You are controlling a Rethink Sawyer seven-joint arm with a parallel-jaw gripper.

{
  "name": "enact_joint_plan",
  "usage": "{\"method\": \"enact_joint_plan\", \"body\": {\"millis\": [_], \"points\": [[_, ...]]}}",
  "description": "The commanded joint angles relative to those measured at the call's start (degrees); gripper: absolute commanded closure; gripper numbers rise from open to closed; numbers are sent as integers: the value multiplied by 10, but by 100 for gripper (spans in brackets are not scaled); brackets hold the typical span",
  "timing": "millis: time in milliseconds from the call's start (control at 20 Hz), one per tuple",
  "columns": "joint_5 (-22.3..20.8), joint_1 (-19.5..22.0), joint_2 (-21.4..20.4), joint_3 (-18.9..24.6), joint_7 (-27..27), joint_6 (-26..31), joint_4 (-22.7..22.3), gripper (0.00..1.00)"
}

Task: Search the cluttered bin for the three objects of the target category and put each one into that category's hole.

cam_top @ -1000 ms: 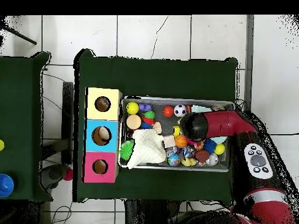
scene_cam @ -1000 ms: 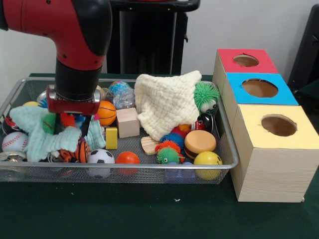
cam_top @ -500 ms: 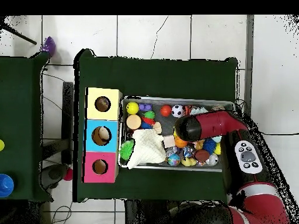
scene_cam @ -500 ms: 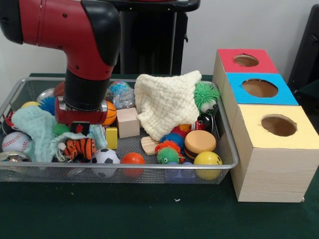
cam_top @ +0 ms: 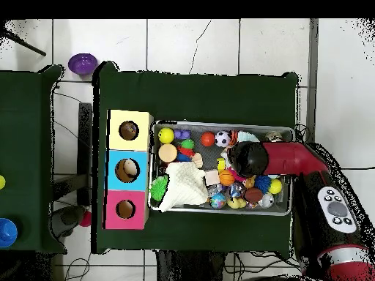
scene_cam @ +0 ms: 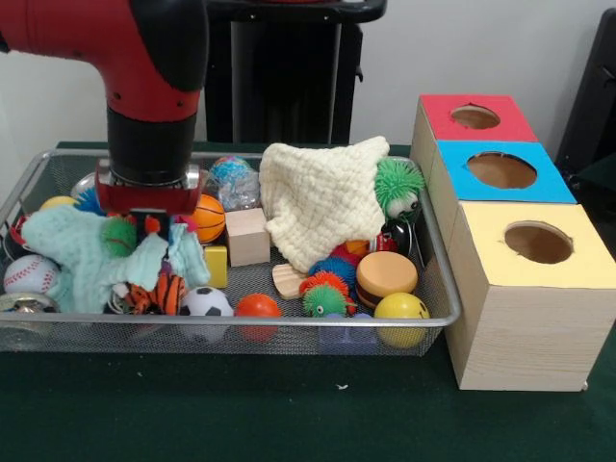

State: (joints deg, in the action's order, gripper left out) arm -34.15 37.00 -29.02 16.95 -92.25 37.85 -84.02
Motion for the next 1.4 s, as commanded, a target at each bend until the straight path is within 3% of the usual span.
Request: {"method": "enact_joint_plan", "body": {"millis": [50, 200, 300, 1400], "points": [[143, 75, -29, 159, 55, 66, -133, 100], [198, 114, -17, 219, 43, 43, -172, 100], [211, 118, -18, 224, 21, 28, -182, 100], [278, 44, -71, 189, -94, -25, -216, 100]]}}
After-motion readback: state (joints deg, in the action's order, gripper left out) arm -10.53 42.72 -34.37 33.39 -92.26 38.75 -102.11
